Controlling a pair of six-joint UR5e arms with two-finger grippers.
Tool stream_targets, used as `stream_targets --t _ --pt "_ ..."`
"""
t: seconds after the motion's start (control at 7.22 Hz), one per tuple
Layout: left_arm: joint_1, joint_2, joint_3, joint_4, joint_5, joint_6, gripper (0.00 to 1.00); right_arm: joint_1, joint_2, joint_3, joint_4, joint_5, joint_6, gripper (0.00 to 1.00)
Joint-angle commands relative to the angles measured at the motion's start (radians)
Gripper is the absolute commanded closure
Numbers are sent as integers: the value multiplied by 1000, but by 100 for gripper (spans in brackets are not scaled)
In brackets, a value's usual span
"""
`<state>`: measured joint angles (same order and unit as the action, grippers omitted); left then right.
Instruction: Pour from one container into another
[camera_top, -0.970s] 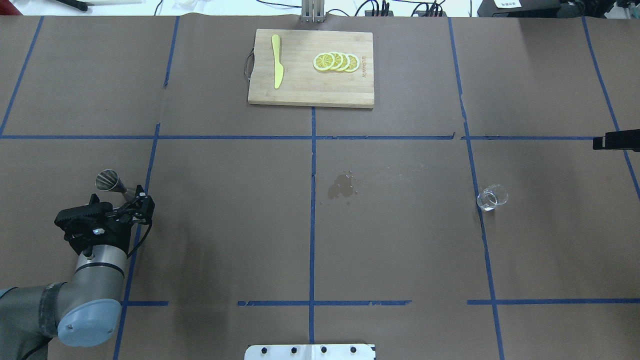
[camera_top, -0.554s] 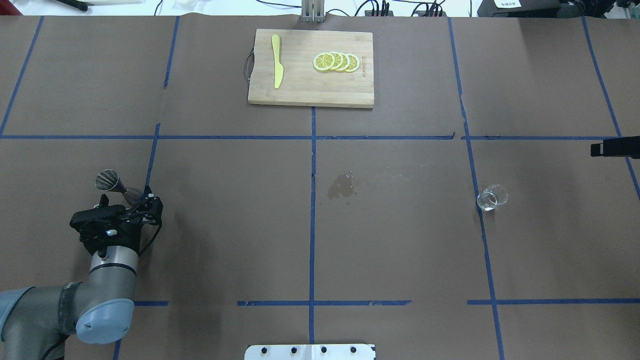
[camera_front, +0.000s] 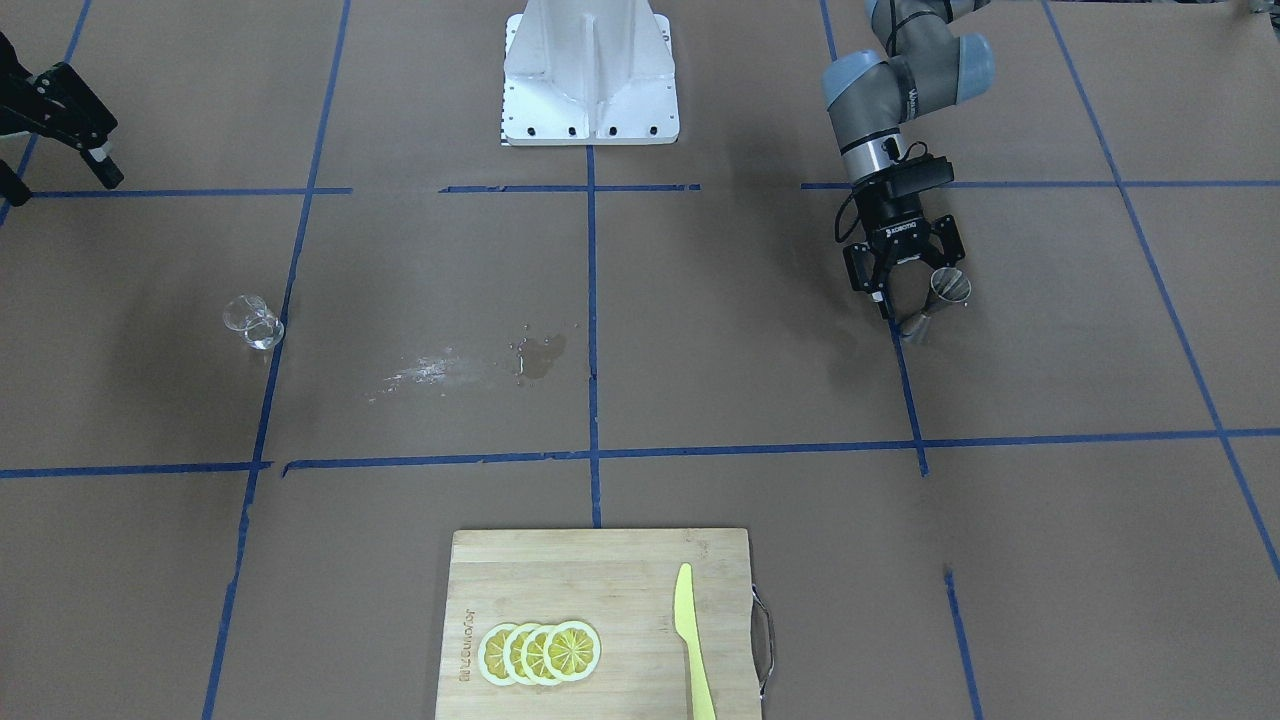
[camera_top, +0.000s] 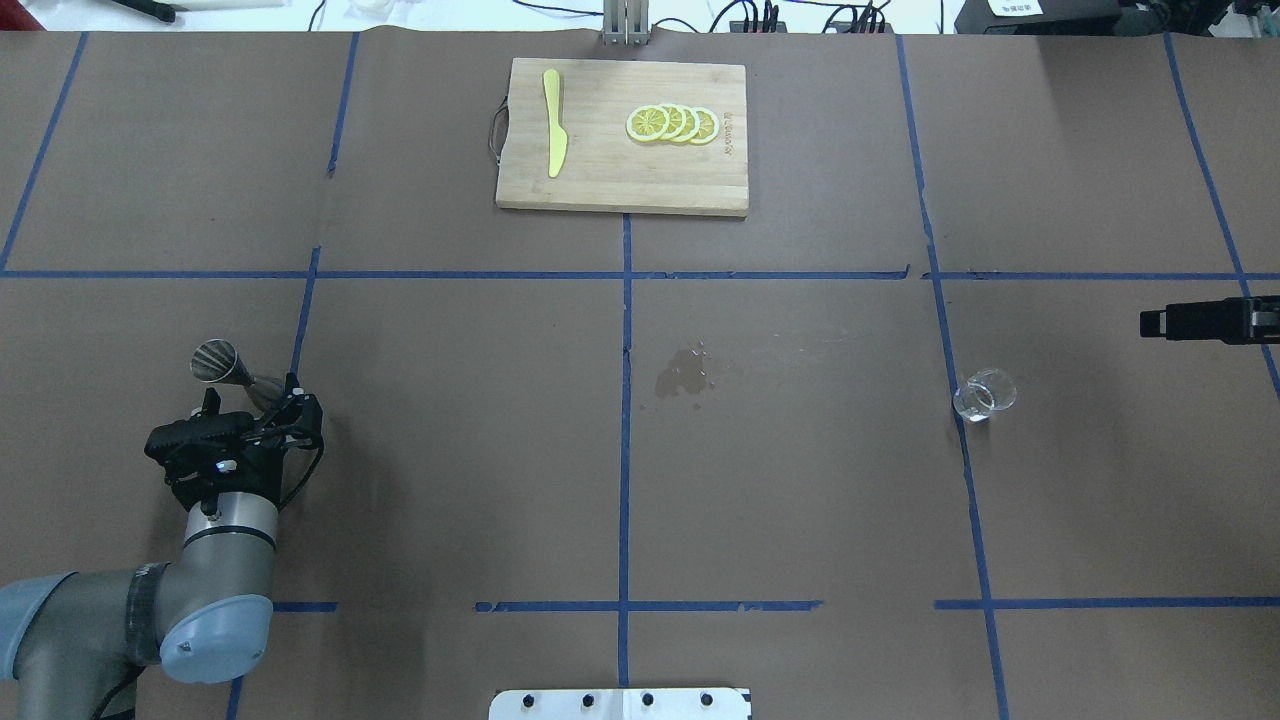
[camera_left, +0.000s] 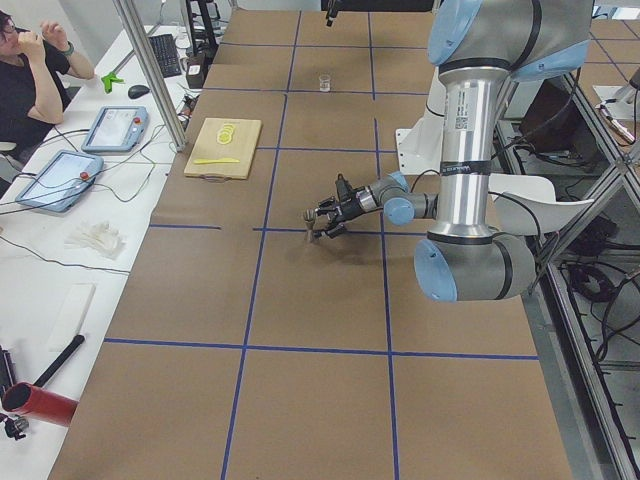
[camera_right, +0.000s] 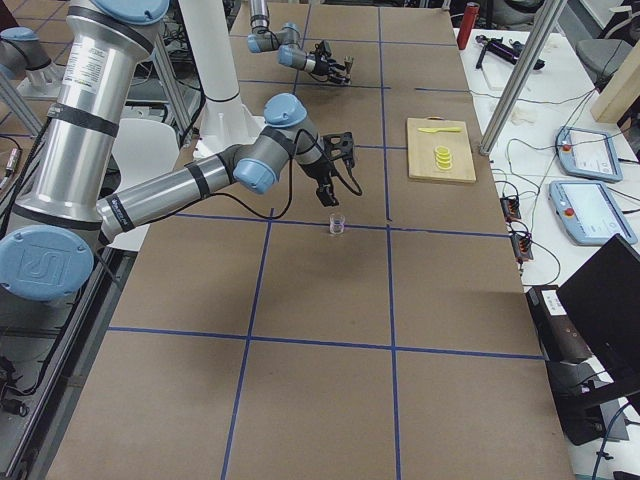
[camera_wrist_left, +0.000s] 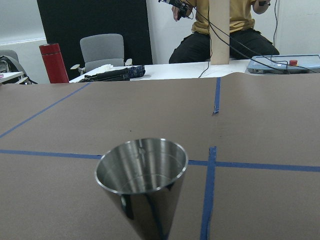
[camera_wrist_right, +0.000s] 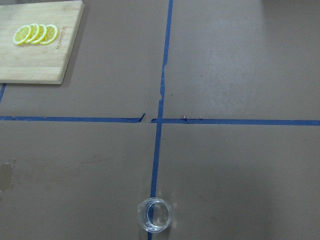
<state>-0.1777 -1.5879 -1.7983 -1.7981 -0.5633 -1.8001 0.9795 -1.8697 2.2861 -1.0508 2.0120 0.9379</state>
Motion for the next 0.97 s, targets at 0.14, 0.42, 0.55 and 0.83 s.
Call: stream_targets --t 0.14,0.42,0.55,0.83 --pt "-8 -1 2 0 0 -4 17 -36 0 13 0 -22 9 0" --pt "-25 -1 2 -1 0 -2 22 -41 0 13 0 -22 9 0" --pt "-32 -1 2 -1 0 -1 22 -44 0 13 0 -22 9 0" --pt "-42 -7 7 -1 0 4 25 -45 0 13 0 -22 9 0"
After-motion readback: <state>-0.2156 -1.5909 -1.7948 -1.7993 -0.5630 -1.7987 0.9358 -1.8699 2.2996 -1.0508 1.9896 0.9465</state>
